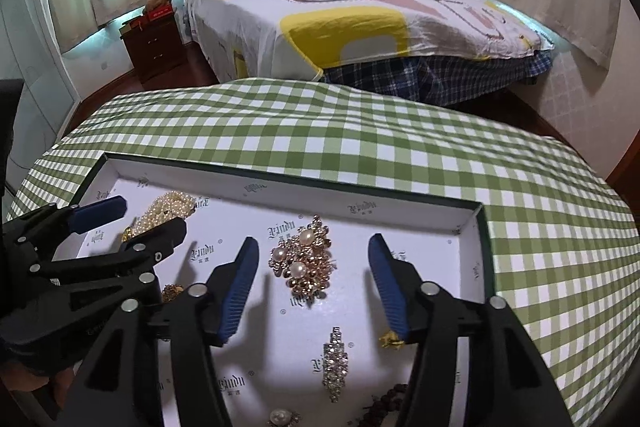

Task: Organize jewelry

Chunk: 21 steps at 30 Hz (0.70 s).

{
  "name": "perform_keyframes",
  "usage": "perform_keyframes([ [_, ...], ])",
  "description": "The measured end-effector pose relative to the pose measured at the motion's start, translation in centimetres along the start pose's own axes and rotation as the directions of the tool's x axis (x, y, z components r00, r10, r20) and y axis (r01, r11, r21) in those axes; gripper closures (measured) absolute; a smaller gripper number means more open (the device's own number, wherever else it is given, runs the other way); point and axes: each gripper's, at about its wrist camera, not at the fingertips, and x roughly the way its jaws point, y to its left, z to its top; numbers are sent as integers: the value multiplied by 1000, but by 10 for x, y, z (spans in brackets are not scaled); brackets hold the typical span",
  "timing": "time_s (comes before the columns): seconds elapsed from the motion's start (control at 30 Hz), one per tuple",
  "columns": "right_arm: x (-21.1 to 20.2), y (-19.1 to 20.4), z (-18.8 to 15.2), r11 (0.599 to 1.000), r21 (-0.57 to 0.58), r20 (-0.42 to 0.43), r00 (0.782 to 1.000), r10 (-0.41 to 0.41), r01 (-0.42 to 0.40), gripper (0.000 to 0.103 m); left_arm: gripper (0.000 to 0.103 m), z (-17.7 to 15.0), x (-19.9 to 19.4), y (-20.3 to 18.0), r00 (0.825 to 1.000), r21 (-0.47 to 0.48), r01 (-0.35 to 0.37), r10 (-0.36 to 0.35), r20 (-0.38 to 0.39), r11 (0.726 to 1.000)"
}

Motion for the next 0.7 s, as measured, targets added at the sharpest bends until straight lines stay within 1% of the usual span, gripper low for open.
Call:
perform_keyframes([
  [0.03,-2,-2,0,1000,6,7,1000,-5,5,35,26,0,-1,3,1000,-19,3,-3,3,1000],
  [0.07,-4,-3,0,1000,10,13,1000,-7,6,32,22,0,-1,6,1000,-34,6,-5,6,999],
  [0.13,-8,-4,-1,1000,11,27,1000,-12,11,29,21,0,-3,10,1000,-56,13,-12,12,998],
  [0.23,-10,-4,-2,1000,2,35,999,-21,21,23,16,-1,-4,8,1000,-43,7,-6,16,999],
  [0.3,-12,-4,-3,999,-5,41,999,-33,33,23,13,-2,-7,4,999,-14,-13,13,31,1000],
  [0.5,-19,-8,-6,999,11,58,998,-37,37,21,12,-6,-19,2,994,19,-57,55,91,998],
  [0.57,-22,-8,-7,999,12,68,997,-44,43,21,12,-7,-25,5,992,14,-62,60,112,998],
  [0.7,-30,-10,-11,998,16,84,995,-59,57,20,11,-11,-39,14,987,-35,-46,50,150,998],
])
